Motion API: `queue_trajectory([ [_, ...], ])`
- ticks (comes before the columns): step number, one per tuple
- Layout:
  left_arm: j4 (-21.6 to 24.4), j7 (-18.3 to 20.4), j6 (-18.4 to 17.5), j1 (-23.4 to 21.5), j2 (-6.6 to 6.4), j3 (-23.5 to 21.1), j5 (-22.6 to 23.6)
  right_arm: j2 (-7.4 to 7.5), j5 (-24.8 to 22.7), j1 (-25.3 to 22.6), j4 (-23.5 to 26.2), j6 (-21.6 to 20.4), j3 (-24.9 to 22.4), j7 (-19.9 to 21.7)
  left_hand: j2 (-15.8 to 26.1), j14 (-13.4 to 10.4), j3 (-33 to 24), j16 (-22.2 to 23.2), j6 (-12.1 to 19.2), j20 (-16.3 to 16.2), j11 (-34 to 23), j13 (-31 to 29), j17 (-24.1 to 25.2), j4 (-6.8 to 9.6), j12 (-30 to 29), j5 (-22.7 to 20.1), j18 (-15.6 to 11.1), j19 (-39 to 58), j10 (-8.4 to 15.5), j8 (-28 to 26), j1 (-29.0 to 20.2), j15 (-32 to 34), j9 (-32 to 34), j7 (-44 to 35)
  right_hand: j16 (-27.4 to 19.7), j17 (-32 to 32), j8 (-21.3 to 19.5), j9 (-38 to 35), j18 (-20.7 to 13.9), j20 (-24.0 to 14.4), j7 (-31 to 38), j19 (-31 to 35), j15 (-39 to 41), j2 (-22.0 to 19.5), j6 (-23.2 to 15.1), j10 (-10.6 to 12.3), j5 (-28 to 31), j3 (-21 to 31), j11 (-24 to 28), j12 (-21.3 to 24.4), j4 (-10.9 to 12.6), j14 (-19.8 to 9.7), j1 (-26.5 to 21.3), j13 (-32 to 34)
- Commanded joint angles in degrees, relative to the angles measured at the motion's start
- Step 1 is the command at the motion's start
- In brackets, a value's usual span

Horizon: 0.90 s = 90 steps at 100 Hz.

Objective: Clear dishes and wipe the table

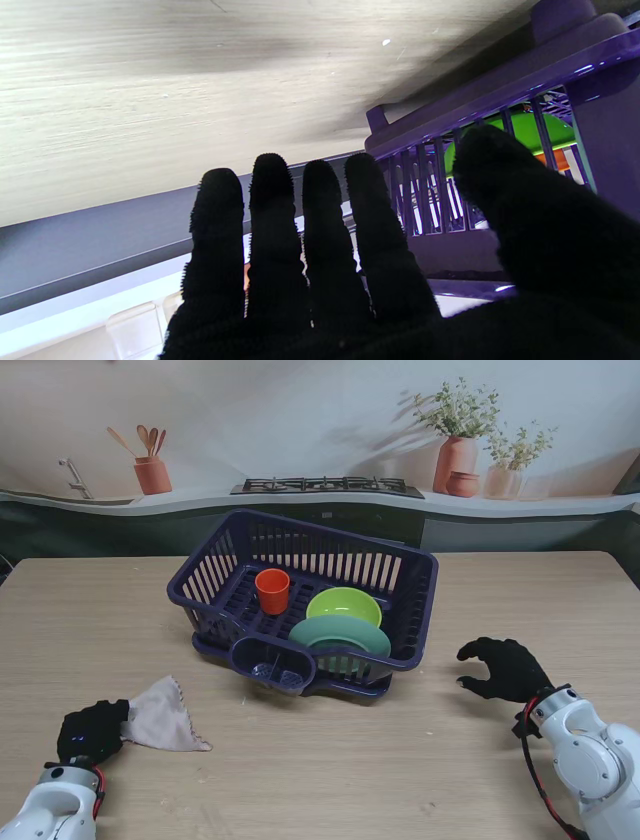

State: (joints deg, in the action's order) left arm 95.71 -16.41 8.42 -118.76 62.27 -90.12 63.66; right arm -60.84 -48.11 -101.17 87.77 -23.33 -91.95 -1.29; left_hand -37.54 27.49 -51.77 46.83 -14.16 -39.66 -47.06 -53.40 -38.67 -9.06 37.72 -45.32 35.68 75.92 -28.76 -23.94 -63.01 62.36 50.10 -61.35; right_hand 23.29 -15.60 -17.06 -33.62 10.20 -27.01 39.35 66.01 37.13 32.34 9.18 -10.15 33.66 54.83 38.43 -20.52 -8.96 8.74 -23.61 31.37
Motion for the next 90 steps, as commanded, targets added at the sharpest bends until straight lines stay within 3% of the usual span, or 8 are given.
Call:
queue_trajectory([
  [1, -0.06, -0.12, 0.58, -1.45, 0.44, 0.21, 0.00, 0.05, -0.43, -0.33, 0.15, -0.33, -0.07, 0.85, 1.20, 1.87, -1.07, -0.29, -1.97, -1.21, -0.06, 0.81, -0.45, 0.01, -0.79, -2.06, 4.31, 2.85, -2.72, 0.20, -2.32, 1.00, 0.00, -0.28, -0.17, 0.38, -0.21, 0.18, 0.04, 0.48, -0.15, -0.02, 0.08, -0.09, -0.30, 0.27, 0.02, -0.44, -0.28, 0.51, 0.72, 0.67, 0.36, -0.75],
  [29, -4.17, -3.83, 1.02, 1.08, 0.51, 1.67, -0.26, 0.07, -0.54, -0.22, 0.09, -0.50, -0.04, 0.80, 1.13, 1.80, -1.03, -0.39, -1.71, -1.63, -0.10, 0.83, -0.42, 0.01, -0.76, -2.28, 4.31, 2.76, -2.46, 0.11, -2.27, 1.09, 0.05, -0.12, -0.16, 0.37, -0.23, 0.22, -0.06, 0.50, -0.09, -0.03, 0.09, -0.10, -0.26, 0.35, 0.02, -0.44, -0.28, 0.51, 0.71, 0.69, 0.43, -0.76],
  [40, -6.74, -4.37, -0.55, 4.44, 0.33, 2.16, -0.65, 0.06, -0.54, -0.20, 0.07, -0.46, -0.01, 0.74, 1.12, 1.60, -1.05, -0.44, -1.55, -1.70, -0.16, 0.85, -0.34, 0.02, -0.73, -2.25, 4.31, 2.66, -2.34, 0.01, -2.24, 1.08, 0.07, -0.20, -0.17, 0.39, -0.22, 0.17, 0.02, 0.50, -0.10, -0.04, 0.07, -0.10, -0.25, 0.30, 0.03, -0.42, -0.27, 0.51, 0.71, 0.66, 0.44, -0.76],
  [64, -11.77, -1.81, -3.72, 12.43, -0.48, 3.19, -1.01, 0.05, -0.64, -0.34, 0.17, -0.10, 0.01, 0.76, 1.06, 1.03, -1.04, -0.56, -1.02, -1.72, -0.36, 0.82, -0.18, -0.05, -0.66, -2.01, 4.31, 2.47, -1.92, -0.07, -1.95, 1.08, 0.06, -0.50, -0.17, 0.41, -0.21, 0.17, 0.03, 0.49, -0.10, -0.01, 0.07, -0.09, -0.28, 0.33, 0.08, -0.39, -0.29, 0.52, 0.71, 0.62, 0.41, -0.75],
  [90, -19.19, -1.12, -5.02, 21.78, -0.95, 6.56, -2.85, 0.07, -1.02, -0.35, 0.22, 0.18, -0.04, 0.66, 1.04, 0.79, -1.11, -0.67, -0.73, -1.69, -0.46, 0.70, -0.20, -0.10, -0.68, -1.89, 4.31, 2.44, -1.56, 0.13, -1.75, 1.10, 0.01, -0.66, -0.20, 0.50, -0.22, 0.19, 0.08, 0.51, -0.09, -0.07, 0.02, -0.14, -0.23, 0.39, 0.09, -0.43, -0.34, 0.54, 0.70, 0.62, 0.48, -0.80],
])
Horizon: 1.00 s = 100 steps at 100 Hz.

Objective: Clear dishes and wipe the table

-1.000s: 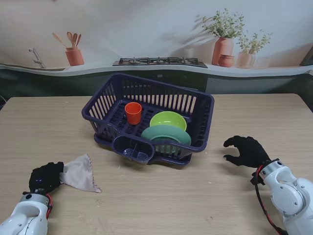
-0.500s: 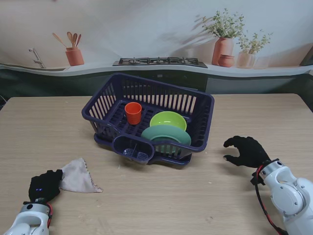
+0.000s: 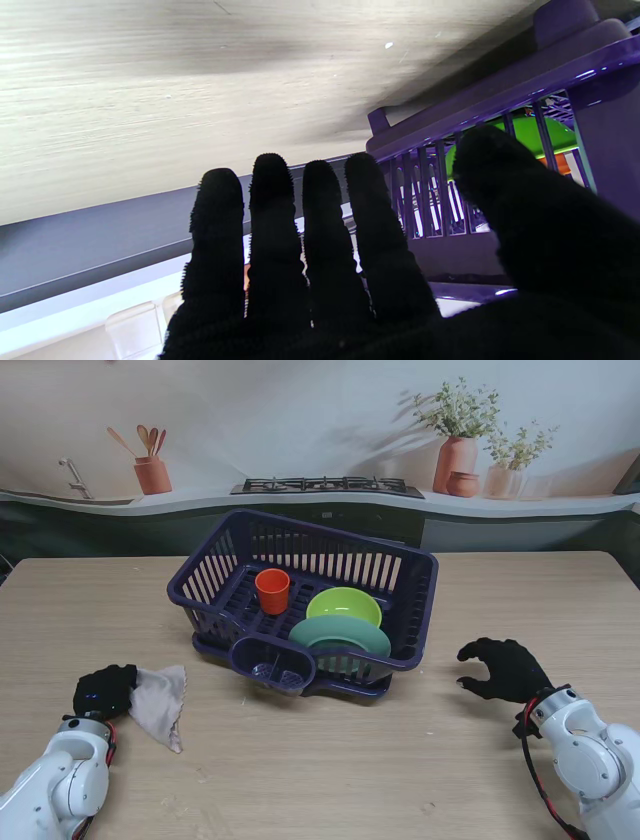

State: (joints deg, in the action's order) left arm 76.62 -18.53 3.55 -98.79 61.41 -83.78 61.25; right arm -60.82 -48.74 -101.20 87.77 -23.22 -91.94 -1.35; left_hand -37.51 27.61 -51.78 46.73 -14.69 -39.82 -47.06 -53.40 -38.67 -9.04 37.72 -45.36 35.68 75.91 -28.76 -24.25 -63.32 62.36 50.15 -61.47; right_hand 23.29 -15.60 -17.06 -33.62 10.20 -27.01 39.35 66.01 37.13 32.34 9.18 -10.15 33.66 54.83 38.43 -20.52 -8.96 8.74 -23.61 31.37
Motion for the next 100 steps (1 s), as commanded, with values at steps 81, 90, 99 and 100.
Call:
queue_trajectory([
  [81, 8.68, -1.62, -1.24, -12.87, -0.33, -5.32, 6.38, 0.06, -0.18, -0.43, 0.24, 0.49, 0.00, 1.00, 0.34, 1.37, -1.25, -0.54, 0.90, -1.73, -0.19, 1.39, 1.40, 0.13, -1.08, -3.36, 4.31, 2.21, -0.89, 0.55, -1.64, 1.01, 0.37, -0.68, -0.18, 0.67, -0.22, 0.16, 0.02, 0.34, -0.17, -0.12, 0.04, -0.17, -0.27, 0.33, 0.06, -0.47, -0.33, 0.53, 0.71, 0.65, 0.50, -0.86],
  [90, 9.44, -3.10, -1.79, -15.48, -0.60, -6.89, 8.94, 0.07, -0.14, -0.46, 0.29, 0.53, 0.07, 1.14, 0.18, 1.37, -1.32, -0.51, 1.22, -1.82, 0.09, 1.38, 1.48, 0.21, -1.23, -3.80, 4.31, 2.11, -0.52, 0.35, -1.52, 0.99, 0.71, -0.33, -0.17, 0.68, -0.23, 0.21, 0.03, 0.33, -0.15, -0.13, 0.06, -0.15, -0.26, 0.34, 0.10, -0.46, -0.34, 0.53, 0.71, 0.68, 0.47, -0.87],
  [99, 9.59, -4.38, -2.25, -17.05, -0.73, -7.93, 10.21, 0.09, -0.09, -0.41, 0.27, 0.46, 0.15, 1.25, 0.07, 1.38, -1.40, -0.50, 1.45, -1.87, 0.35, 1.40, 1.57, 0.25, -1.33, -4.15, 4.31, 2.01, -0.19, 0.17, -1.49, 0.93, 1.01, -0.06, -0.18, 0.68, -0.23, 0.18, 0.06, 0.32, -0.17, -0.15, 0.05, -0.16, -0.29, 0.37, 0.07, -0.47, -0.32, 0.52, 0.70, 0.65, 0.50, -0.87],
  [100, 9.57, -4.48, -2.29, -17.17, -0.73, -8.01, 10.28, 0.09, -0.09, -0.40, 0.26, 0.44, 0.16, 1.26, 0.08, 1.39, -1.42, -0.50, 1.46, -1.87, 0.37, 1.40, 1.59, 0.26, -1.32, -4.16, 4.31, 1.99, -0.18, 0.15, -1.51, 0.91, 1.02, -0.05, -0.18, 0.67, -0.23, 0.19, -0.05, 0.32, -0.17, -0.14, 0.05, -0.15, -0.33, 0.37, 0.07, -0.45, -0.32, 0.53, 0.71, 0.65, 0.47, -0.87],
])
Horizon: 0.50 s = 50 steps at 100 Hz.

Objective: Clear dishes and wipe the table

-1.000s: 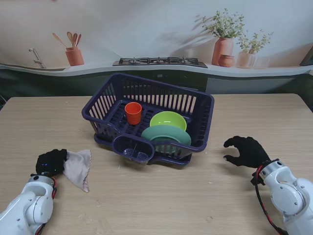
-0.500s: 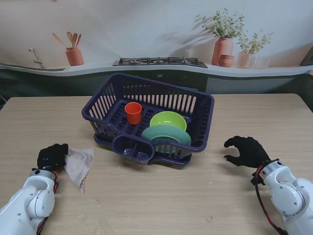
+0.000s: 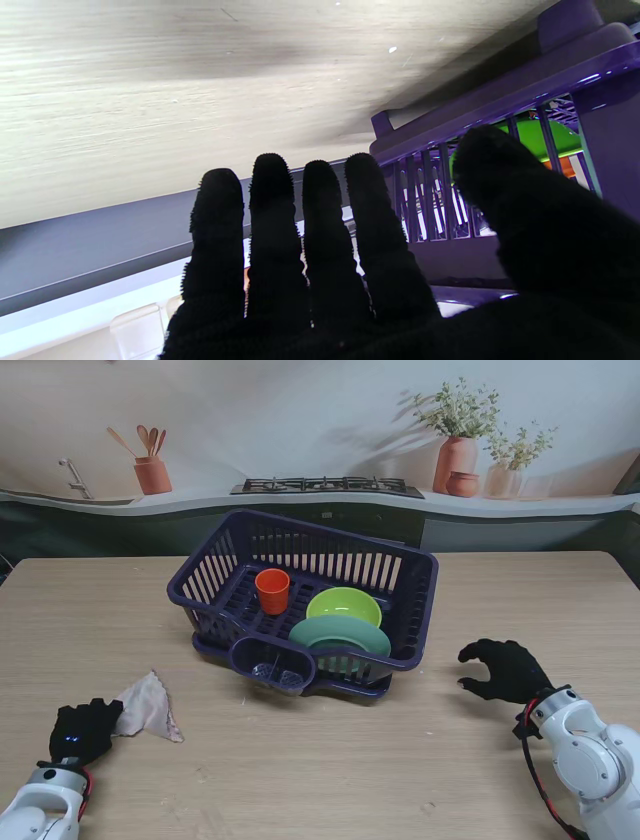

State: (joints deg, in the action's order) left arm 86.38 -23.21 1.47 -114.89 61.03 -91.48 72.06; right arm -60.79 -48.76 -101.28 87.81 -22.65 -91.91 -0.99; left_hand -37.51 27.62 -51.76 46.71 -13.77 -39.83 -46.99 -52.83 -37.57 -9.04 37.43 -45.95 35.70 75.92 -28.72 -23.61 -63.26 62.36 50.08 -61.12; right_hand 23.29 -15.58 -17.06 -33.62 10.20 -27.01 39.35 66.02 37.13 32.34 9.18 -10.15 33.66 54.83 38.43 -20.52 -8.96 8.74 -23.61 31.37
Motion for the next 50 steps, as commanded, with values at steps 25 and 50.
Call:
queue_trajectory([
  [25, -3.35, -0.59, -1.50, 0.62, -0.80, -0.06, -0.23, 0.09, -0.09, -0.17, 0.09, -0.25, 0.29, 0.94, -0.06, 1.31, -1.46, -0.52, 1.12, -1.87, 0.69, 0.79, 0.80, 0.28, -1.07, -4.07, 4.29, 1.69, 0.24, -1.02, -1.46, 0.68, 1.56, -0.02, -0.17, 0.63, -0.25, 0.12, -0.06, 0.30, -0.12, -0.17, 0.06, -0.20, -0.29, 0.30, 0.09, -0.44, -0.33, 0.53, 0.70, 0.65, 0.54, -0.80],
  [50, -7.59, 1.52, -3.92, 6.77, -1.68, 1.71, -0.21, 0.08, -0.29, -0.09, 0.05, -0.18, 0.28, 0.78, -0.07, 1.06, -1.47, -0.58, 1.42, -1.84, 0.79, 0.73, 0.92, 0.23, -0.91, -4.11, 4.29, 1.60, 0.67, -1.43, -1.29, 0.45, 1.54, 0.26, -0.17, 0.64, -0.24, 0.07, 0.12, 0.28, -0.14, -0.15, 0.06, -0.21, -0.32, 0.32, 0.10, -0.42, -0.30, 0.52, 0.70, 0.63, 0.55, -0.85],
])
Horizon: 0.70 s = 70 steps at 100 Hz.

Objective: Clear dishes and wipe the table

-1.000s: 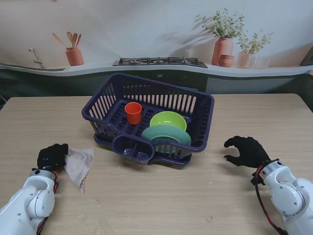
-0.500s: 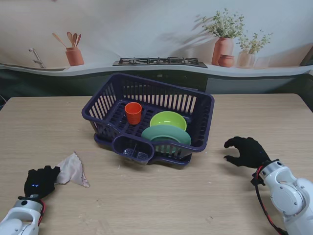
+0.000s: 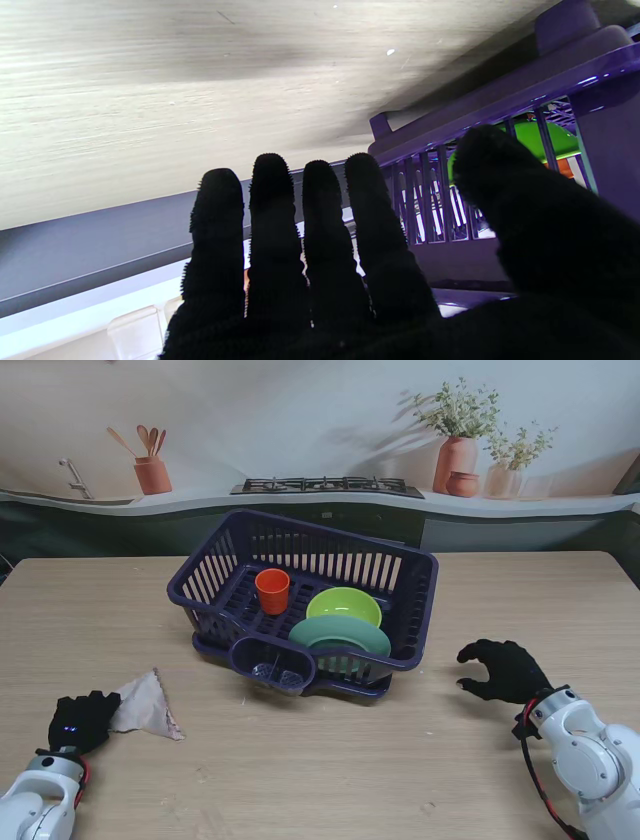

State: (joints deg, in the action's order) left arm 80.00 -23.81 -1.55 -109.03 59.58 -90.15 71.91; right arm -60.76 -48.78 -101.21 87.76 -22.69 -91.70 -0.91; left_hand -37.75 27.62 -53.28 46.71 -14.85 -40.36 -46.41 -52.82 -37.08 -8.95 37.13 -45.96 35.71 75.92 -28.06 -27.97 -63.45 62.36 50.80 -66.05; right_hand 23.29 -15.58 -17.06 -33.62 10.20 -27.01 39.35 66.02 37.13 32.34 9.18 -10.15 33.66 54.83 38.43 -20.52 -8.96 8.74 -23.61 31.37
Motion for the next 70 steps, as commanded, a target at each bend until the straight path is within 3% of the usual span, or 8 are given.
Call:
queue_trajectory([
  [1, -1.37, 2.22, -1.04, 1.19, -0.26, 0.43, -0.04, 0.06, -0.28, -0.15, 0.09, -0.14, 0.07, 0.69, 0.18, 1.05, 0.02, -0.58, 2.50, -1.31, 0.22, 0.72, 0.42, 0.15, -0.61, -4.11, 4.28, 1.60, 0.02, 2.92, -1.12, 0.44, 0.82, 5.19, -0.17, 0.64, -0.23, 0.12, 0.09, 0.27, -0.16, -0.15, 0.06, -0.17, -0.31, 0.34, 0.06, -0.42, -0.32, 0.53, 0.70, 0.63, 0.53, -0.83],
  [28, -6.44, 5.91, -5.14, 10.40, -1.41, 2.83, -0.17, 0.05, -0.50, -0.24, 0.09, 0.01, -0.07, 0.48, 0.30, 0.44, 0.06, -0.55, 2.84, -1.21, 0.14, 0.68, 0.66, 0.04, -0.39, -3.71, 4.28, 1.61, 0.21, 2.42, -0.93, 0.28, 0.65, 5.20, -0.18, 0.63, -0.23, 0.09, -0.07, 0.27, -0.18, -0.17, 0.05, -0.19, -0.30, 0.35, 0.12, -0.41, -0.34, 0.54, 0.70, 0.67, 0.55, -0.86],
  [46, -10.25, 8.63, -5.27, 16.56, -1.58, 6.45, -2.76, 0.08, -0.51, -0.18, 0.10, 0.07, -0.09, 0.68, 0.29, 0.40, 0.03, -0.47, 2.79, -1.09, 0.08, 0.64, 0.73, 0.01, -0.30, -3.61, 4.28, 1.69, 0.13, 2.33, -0.92, 0.18, 0.53, 5.18, -0.17, 0.63, -0.24, 0.06, -0.01, 0.26, -0.19, -0.18, 0.07, -0.17, -0.30, 0.36, 0.16, -0.44, -0.34, 0.54, 0.70, 0.67, 0.53, -0.81],
  [70, -10.42, 11.41, -4.42, 17.60, -1.72, 8.14, -3.15, 0.04, -0.52, -0.13, 0.08, 0.20, -0.16, 0.50, 0.33, 0.49, 0.00, -0.30, 2.55, -0.99, 0.04, 0.73, 0.90, 0.00, -0.29, -3.56, 4.28, 1.77, -0.07, 2.39, -0.98, 0.16, 0.46, 5.16, -0.17, 0.66, -0.24, 0.10, 0.07, 0.26, -0.21, -0.18, 0.07, -0.13, -0.24, 0.34, 0.15, -0.41, -0.37, 0.55, 0.71, 0.67, 0.46, -0.86],
])
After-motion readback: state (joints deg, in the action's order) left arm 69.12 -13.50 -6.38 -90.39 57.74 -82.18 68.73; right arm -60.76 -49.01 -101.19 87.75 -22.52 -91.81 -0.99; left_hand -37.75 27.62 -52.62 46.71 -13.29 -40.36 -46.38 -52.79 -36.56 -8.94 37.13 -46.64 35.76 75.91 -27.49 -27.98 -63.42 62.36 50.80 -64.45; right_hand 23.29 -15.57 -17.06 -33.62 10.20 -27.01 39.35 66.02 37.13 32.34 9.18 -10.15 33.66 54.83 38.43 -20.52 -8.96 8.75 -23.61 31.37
